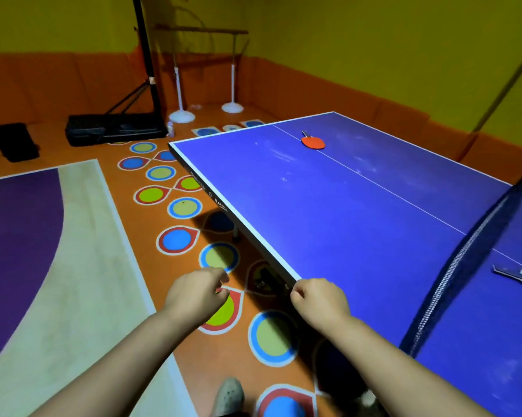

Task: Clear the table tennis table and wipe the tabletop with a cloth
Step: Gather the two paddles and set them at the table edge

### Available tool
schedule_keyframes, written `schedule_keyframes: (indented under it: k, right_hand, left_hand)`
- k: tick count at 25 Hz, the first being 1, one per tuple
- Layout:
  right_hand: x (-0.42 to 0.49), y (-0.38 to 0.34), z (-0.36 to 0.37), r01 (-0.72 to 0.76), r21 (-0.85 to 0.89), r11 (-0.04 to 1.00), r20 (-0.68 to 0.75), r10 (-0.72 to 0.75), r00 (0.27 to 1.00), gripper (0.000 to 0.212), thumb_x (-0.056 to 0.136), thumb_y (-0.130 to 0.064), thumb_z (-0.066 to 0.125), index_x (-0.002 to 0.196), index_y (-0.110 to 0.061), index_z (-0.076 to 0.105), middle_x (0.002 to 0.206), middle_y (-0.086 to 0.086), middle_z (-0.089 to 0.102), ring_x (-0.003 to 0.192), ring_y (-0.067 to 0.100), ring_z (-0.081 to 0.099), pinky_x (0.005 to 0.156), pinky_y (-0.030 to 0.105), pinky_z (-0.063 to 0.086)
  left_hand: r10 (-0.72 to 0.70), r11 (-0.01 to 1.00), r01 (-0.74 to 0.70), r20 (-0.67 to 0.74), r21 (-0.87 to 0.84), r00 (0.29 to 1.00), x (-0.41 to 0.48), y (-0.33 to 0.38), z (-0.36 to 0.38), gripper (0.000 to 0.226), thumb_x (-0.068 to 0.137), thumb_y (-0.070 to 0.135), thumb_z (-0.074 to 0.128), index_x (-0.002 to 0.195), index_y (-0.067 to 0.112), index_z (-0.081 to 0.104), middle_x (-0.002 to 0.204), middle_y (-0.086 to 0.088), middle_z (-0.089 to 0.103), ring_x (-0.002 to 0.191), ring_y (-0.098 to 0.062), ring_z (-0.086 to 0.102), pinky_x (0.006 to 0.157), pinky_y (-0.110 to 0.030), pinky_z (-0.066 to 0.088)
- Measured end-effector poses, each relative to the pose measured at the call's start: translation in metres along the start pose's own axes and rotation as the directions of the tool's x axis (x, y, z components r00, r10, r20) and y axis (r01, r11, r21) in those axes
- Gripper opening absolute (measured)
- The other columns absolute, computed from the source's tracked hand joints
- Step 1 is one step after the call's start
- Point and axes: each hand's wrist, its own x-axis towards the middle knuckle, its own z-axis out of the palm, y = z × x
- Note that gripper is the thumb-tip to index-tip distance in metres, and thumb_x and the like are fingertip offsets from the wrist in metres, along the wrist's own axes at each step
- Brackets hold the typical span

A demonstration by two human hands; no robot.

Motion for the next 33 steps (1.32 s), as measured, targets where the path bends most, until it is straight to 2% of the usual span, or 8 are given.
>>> schedule_keyframes:
  k: [3,6,9,14,17,24,29,33]
  right_hand:
    - [0.091,-0.009,0.011,-0.042,0.02,0.999,0.006,0.042,0.999,0.024,0.091,-0.024,0.042,0.094,-0.021,0.065,0.094,0.002,0.067,0.09,0.025,0.06,0.06,0.028,0.036]
    - [0.189,-0.028,0.014,-0.073,0.05,0.996,0.011,0.072,0.997,0.025,0.091,-0.022,0.042,0.095,-0.017,0.066,0.097,0.003,0.068,0.092,0.027,0.06,0.061,0.028,0.035]
    - [0.278,-0.054,0.014,-0.086,0.067,0.994,0.051,0.083,0.995,0.025,0.09,-0.021,0.043,0.095,-0.015,0.066,0.102,0.006,0.067,0.096,0.03,0.06,0.064,0.028,0.036]
    - [0.38,-0.058,-0.01,-0.123,-0.003,0.992,0.039,0.123,0.992,0.028,0.092,-0.023,0.042,0.104,-0.015,0.067,0.11,0.011,0.067,0.103,0.032,0.061,0.074,0.031,0.047]
    - [0.452,-0.04,-0.017,-0.193,-0.025,0.981,0.004,0.193,0.981,0.029,0.093,-0.025,0.042,0.105,-0.015,0.066,0.11,0.01,0.067,0.104,0.032,0.06,0.075,0.031,0.047]
    - [0.648,0.004,-0.019,-0.47,0.009,0.882,-0.021,0.47,0.882,0.028,0.094,-0.024,0.041,0.106,-0.013,0.064,0.111,0.012,0.066,0.104,0.033,0.06,0.077,0.032,0.047]
    - [0.779,0.038,-0.014,-0.593,0.008,0.806,0.08,0.59,0.803,0.027,0.097,-0.023,0.04,0.109,-0.014,0.063,0.116,0.011,0.065,0.106,0.033,0.06,0.081,0.034,0.048]
    - [0.856,0.077,-0.011,-0.66,0.013,0.751,0.011,0.66,0.751,0.026,0.096,-0.031,0.043,0.108,-0.017,0.062,0.112,0.005,0.066,0.106,0.029,0.061,0.076,0.033,0.048]
  left_hand:
    - [0.048,0.999,-0.048,-0.003,0.018,0.999,0.09,-0.028,-0.003,0.031,0.09,0.037,0.05,0.121,0.029,0.054,0.115,0.011,0.062,0.1,-0.012,0.06,0.064,-0.024,0.044]
    - [0.07,0.996,-0.07,0.007,0.056,0.998,0.18,-0.06,-0.02,0.028,0.09,0.036,0.05,0.117,0.029,0.056,0.111,0.011,0.062,0.098,-0.012,0.06,0.062,-0.024,0.044]
    - [0.071,0.995,-0.072,0.012,0.068,0.997,0.27,-0.092,-0.043,0.024,0.089,0.033,0.052,0.111,0.029,0.06,0.109,0.011,0.063,0.099,-0.014,0.059,0.066,-0.026,0.048]
    - [0.105,0.993,-0.107,0.044,0.044,0.994,0.391,-0.117,-0.051,0.025,0.089,0.035,0.049,0.111,0.031,0.059,0.109,0.012,0.063,0.098,-0.012,0.059,0.063,-0.024,0.042]
    - [0.183,0.983,-0.184,0.086,0.001,0.979,0.485,-0.117,-0.029,0.028,0.089,0.036,0.05,0.115,0.033,0.057,0.116,0.013,0.06,0.102,-0.011,0.059,0.073,-0.024,0.041]
    - [0.468,0.883,-0.461,0.201,-0.083,0.86,0.759,-0.087,0.036,0.032,0.088,0.035,0.051,0.119,0.03,0.056,0.122,0.009,0.058,0.108,-0.016,0.058,0.081,-0.025,0.043]
    - [0.577,0.815,-0.568,0.272,-0.118,0.771,0.936,-0.055,0.082,0.033,0.087,0.031,0.05,0.12,0.026,0.055,0.126,0.003,0.056,0.112,-0.02,0.056,0.085,-0.028,0.044]
    - [0.622,0.776,-0.624,0.271,-0.087,0.735,1.047,-0.026,0.126,0.027,0.087,0.029,0.047,0.112,0.024,0.054,0.116,0.002,0.056,0.108,-0.02,0.054,0.081,-0.027,0.042]
